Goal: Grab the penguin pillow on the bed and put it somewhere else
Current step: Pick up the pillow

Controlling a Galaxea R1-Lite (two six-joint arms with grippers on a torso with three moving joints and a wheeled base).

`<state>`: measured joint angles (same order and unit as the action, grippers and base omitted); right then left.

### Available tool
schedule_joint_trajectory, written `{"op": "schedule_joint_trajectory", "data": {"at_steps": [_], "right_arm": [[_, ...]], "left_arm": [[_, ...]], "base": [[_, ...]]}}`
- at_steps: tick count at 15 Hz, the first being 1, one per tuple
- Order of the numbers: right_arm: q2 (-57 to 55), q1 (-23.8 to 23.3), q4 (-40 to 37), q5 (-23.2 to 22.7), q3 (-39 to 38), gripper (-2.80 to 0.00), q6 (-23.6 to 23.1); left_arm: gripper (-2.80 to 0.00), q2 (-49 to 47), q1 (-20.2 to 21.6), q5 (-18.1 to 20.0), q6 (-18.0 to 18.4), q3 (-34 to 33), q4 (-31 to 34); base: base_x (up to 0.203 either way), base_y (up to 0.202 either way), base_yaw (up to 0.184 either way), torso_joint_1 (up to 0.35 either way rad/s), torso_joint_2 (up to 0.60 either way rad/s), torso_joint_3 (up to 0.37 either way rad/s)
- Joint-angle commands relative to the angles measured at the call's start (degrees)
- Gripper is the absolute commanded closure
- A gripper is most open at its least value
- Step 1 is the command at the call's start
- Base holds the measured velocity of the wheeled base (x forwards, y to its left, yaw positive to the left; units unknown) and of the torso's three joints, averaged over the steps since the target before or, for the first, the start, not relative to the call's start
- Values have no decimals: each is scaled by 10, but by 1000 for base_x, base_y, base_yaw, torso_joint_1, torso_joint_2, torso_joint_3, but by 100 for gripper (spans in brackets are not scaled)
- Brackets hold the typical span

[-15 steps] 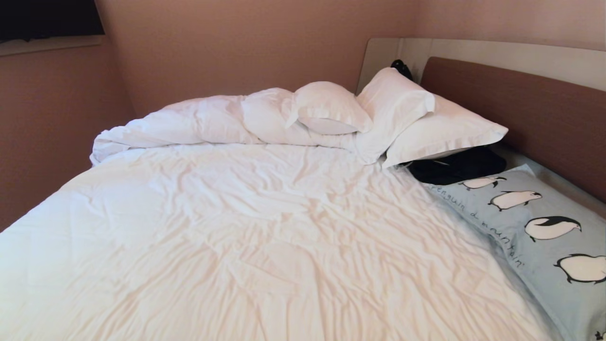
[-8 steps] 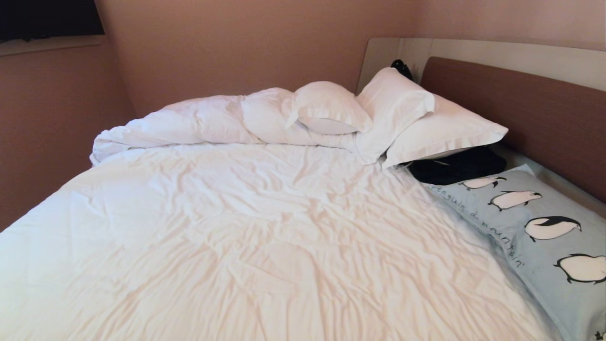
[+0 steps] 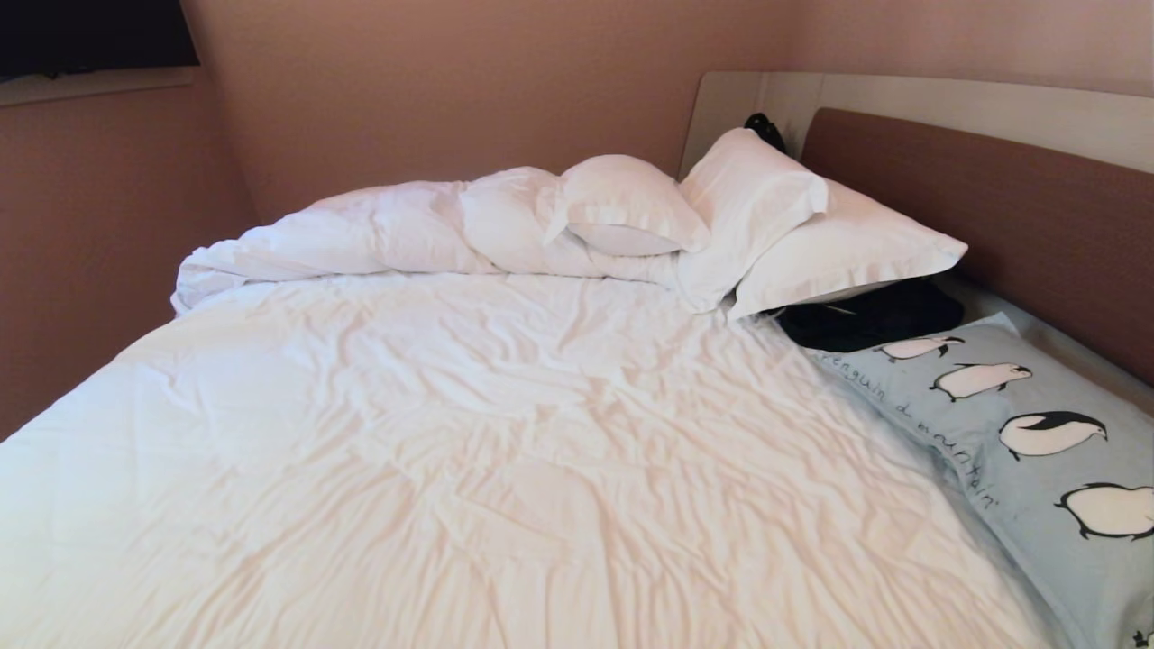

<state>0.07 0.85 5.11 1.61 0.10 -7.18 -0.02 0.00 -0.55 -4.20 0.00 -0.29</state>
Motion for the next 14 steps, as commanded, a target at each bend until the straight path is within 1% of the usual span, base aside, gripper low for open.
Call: {"op": "schedule_joint_trajectory", "data": {"at_steps": [1,2,3,4,6,14], "right_arm": [[-1,0,-17,-23,-1,0,9],[-1,0,-40,-25,-1,0,24],[-1,0,-68,-26,2,0,48],[-1,-1,-63,-21,3,0,71],[-1,0,-50,-20,-1,0,70],[-1,0,-50,-20,-1,0,70]], "left_arm": [[0,0,0,0,0,-2,-1],[0,0,0,0,0,-2,0],[0,0,0,0,0,-2,-1],[0,0,0,0,0,-2,-1],[0,0,0,-1,0,-2,-1],[0,0,0,-1,0,-2,0]], "base": [[0,0,0,0,0,0],[0,0,0,0,0,0],[0,0,0,0,0,0],[0,0,0,0,0,0],[0,0,0,0,0,0],[0,0,0,0,0,0]]}}
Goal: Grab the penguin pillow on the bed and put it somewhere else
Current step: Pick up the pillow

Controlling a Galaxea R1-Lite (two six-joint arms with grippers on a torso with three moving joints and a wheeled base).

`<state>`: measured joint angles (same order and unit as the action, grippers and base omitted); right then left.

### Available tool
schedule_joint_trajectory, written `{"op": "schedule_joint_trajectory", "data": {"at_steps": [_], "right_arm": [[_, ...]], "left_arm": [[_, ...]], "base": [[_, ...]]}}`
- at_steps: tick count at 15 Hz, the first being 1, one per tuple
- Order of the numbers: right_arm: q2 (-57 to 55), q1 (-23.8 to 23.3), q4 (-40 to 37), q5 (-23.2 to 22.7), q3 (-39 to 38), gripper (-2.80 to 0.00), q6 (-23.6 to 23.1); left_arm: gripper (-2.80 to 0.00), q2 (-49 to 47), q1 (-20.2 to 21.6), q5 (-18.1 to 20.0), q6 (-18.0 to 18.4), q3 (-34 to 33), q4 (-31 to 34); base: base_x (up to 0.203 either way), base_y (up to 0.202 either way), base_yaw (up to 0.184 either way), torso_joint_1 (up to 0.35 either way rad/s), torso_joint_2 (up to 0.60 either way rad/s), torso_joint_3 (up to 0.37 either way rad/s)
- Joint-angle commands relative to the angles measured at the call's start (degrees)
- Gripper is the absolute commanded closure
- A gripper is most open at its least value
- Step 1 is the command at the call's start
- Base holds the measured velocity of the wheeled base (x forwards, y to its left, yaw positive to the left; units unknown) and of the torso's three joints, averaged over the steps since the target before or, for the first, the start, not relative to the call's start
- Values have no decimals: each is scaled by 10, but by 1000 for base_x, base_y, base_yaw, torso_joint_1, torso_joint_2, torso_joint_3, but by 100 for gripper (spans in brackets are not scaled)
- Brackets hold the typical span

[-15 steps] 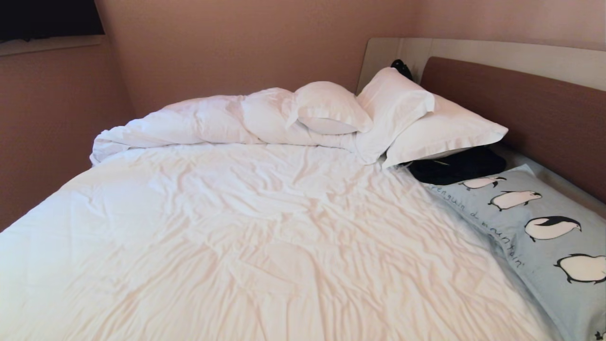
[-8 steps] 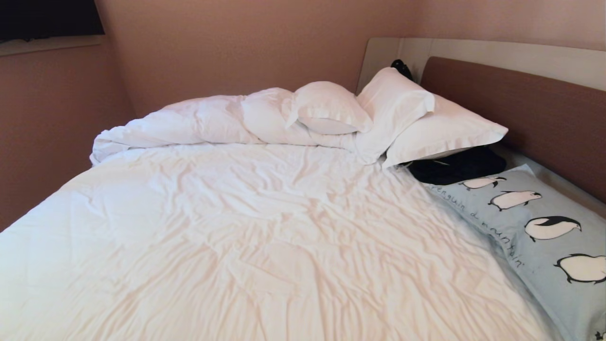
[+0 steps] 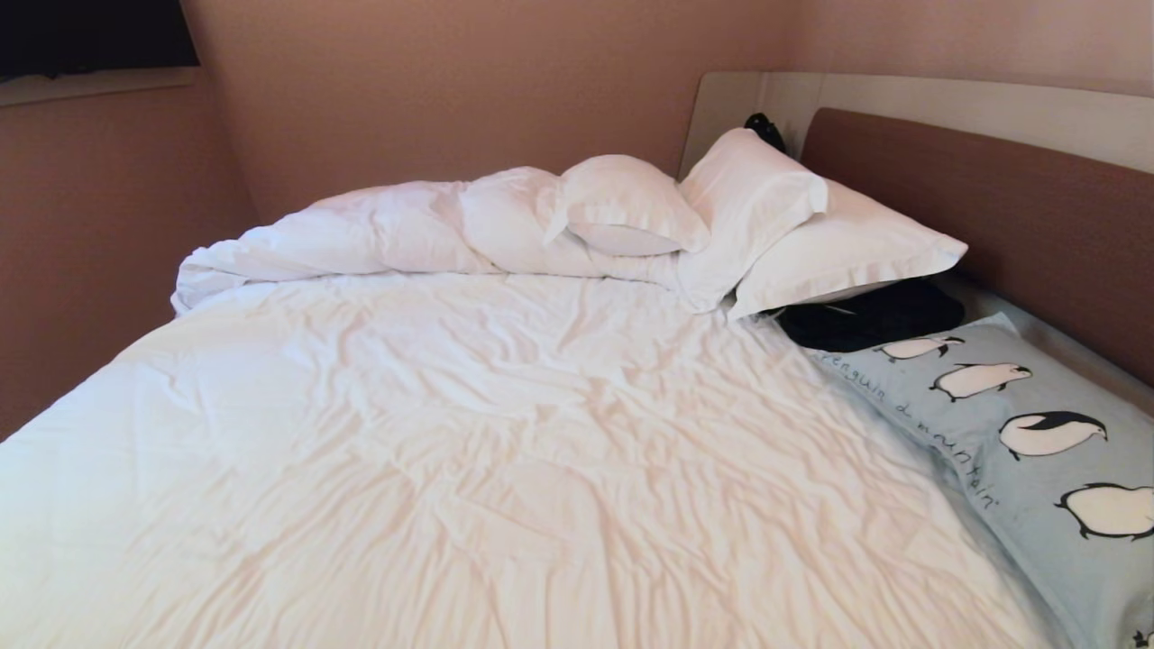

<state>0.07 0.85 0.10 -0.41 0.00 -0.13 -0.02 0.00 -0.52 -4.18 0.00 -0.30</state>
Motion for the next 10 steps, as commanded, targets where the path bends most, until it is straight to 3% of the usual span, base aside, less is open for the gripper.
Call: {"op": "schedule_joint_trajectory", "data": {"at_steps": [1,10], "right_arm": [[-1,0,0,0,0,0,0],[-2,0,1,0,0,0,0]], "left_arm": [[0,0,0,-1,0,-2,-1],[0,0,0,-1,0,-2,-1]], "base": [[0,0,0,0,0,0],[0,0,0,0,0,0]]}}
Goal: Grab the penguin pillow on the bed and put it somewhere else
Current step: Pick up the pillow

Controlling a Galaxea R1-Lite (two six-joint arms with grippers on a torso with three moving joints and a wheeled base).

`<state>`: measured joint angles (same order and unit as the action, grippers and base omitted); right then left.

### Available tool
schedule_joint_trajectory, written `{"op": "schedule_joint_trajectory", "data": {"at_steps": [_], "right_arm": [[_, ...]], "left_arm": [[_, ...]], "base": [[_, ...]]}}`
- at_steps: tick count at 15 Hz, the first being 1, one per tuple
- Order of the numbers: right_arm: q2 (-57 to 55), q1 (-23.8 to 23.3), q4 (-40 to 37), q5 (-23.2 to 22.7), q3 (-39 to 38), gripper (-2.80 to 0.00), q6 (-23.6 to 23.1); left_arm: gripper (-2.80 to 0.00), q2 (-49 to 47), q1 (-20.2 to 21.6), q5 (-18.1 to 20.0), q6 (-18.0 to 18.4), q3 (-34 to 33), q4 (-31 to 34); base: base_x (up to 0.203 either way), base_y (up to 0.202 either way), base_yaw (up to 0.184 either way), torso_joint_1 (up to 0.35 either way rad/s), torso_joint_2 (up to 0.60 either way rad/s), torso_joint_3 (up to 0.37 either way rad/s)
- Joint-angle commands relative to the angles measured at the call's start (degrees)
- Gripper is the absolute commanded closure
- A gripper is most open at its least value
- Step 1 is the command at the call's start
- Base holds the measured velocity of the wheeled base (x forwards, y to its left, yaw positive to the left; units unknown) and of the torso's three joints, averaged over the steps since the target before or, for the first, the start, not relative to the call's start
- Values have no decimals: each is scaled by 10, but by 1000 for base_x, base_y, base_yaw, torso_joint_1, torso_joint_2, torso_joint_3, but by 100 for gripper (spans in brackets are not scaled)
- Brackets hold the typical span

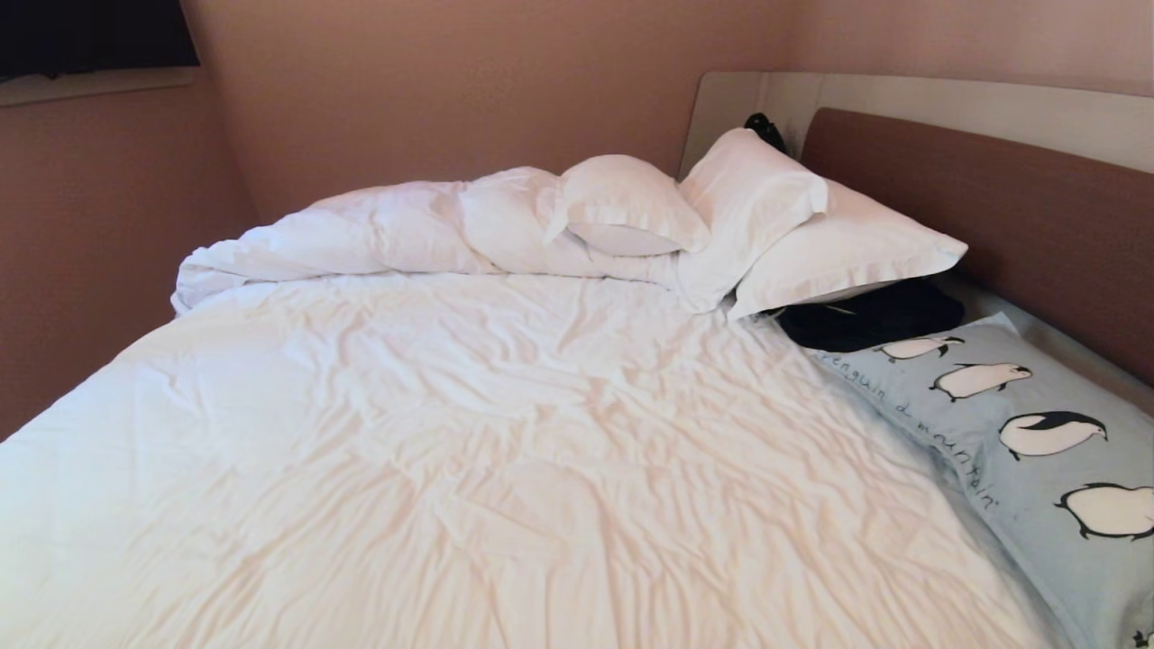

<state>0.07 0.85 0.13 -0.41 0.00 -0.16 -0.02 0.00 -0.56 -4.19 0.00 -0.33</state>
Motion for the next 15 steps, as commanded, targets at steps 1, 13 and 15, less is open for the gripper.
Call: {"op": "schedule_joint_trajectory", "data": {"at_steps": [1,13,15], "right_arm": [[-1,0,0,0,0,0,0],[-1,0,0,0,0,0,0],[-1,0,0,0,0,0,0]], "left_arm": [[0,0,0,0,0,-2,0],[0,0,0,0,0,-2,0],[0,0,0,0,0,-2,0]], "base": [[0,0,0,0,0,0],[0,0,0,0,0,0],[0,0,0,0,0,0]]}}
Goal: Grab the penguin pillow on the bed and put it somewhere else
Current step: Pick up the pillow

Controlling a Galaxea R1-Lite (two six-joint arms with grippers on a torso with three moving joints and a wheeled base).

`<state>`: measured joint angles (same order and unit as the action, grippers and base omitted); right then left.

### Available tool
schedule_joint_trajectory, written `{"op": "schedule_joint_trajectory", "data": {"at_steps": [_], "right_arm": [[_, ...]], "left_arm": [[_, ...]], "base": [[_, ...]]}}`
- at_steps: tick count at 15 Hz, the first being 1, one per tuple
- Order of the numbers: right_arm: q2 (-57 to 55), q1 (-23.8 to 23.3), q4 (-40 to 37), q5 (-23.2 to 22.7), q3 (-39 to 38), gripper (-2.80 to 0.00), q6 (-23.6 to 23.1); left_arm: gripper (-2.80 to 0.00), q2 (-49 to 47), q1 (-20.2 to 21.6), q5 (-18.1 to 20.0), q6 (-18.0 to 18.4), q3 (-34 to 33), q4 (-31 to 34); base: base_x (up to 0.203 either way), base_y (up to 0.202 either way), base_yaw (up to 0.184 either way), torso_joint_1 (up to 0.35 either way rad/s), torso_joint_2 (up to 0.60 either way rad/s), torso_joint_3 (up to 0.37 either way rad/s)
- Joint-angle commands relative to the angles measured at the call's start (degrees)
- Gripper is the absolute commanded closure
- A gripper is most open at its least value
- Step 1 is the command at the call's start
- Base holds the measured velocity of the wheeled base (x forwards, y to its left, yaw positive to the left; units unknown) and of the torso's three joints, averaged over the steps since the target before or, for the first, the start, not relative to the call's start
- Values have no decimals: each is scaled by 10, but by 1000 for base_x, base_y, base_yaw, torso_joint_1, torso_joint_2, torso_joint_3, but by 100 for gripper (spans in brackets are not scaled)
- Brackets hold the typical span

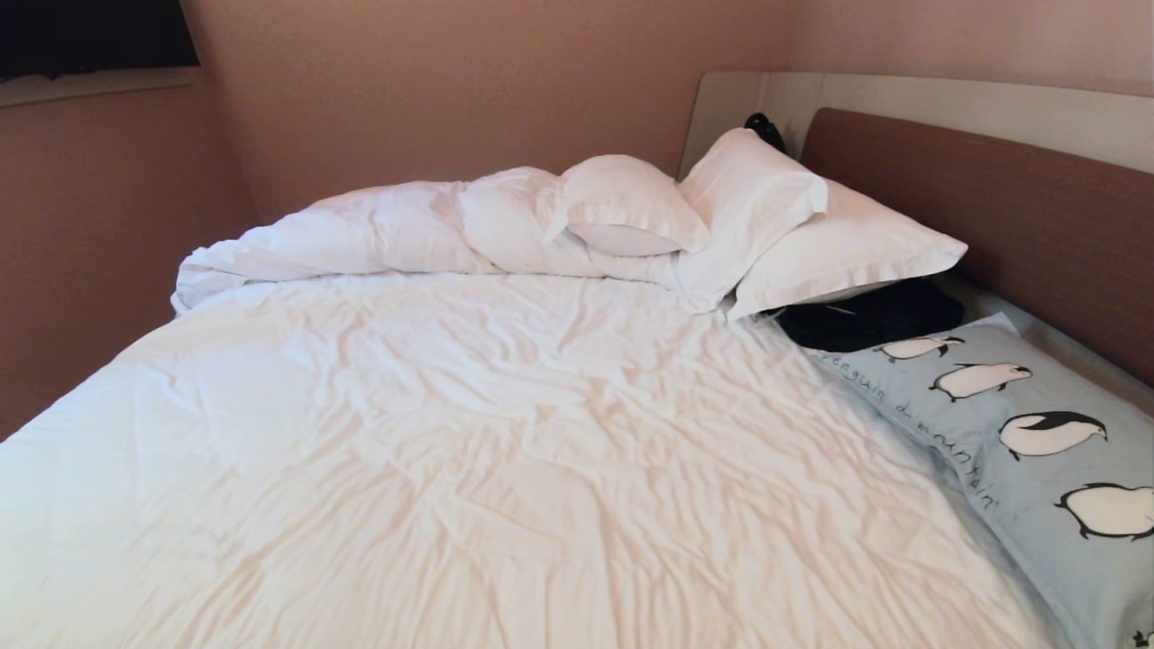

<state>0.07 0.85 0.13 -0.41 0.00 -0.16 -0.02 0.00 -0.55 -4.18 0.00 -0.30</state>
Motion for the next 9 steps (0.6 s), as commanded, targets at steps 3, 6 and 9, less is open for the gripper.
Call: {"op": "schedule_joint_trajectory", "data": {"at_steps": [3,6,9], "right_arm": [[-1,0,0,0,0,0,0],[-1,0,0,0,0,0,0],[-2,-1,0,0,0,0,0]], "left_arm": [[0,0,0,-1,0,-2,0],[0,0,0,-1,0,-2,0],[0,0,0,0,0,-2,0]], "base": [[0,0,0,0,0,0],[0,0,0,0,0,0],[0,0,0,0,0,0]]}}
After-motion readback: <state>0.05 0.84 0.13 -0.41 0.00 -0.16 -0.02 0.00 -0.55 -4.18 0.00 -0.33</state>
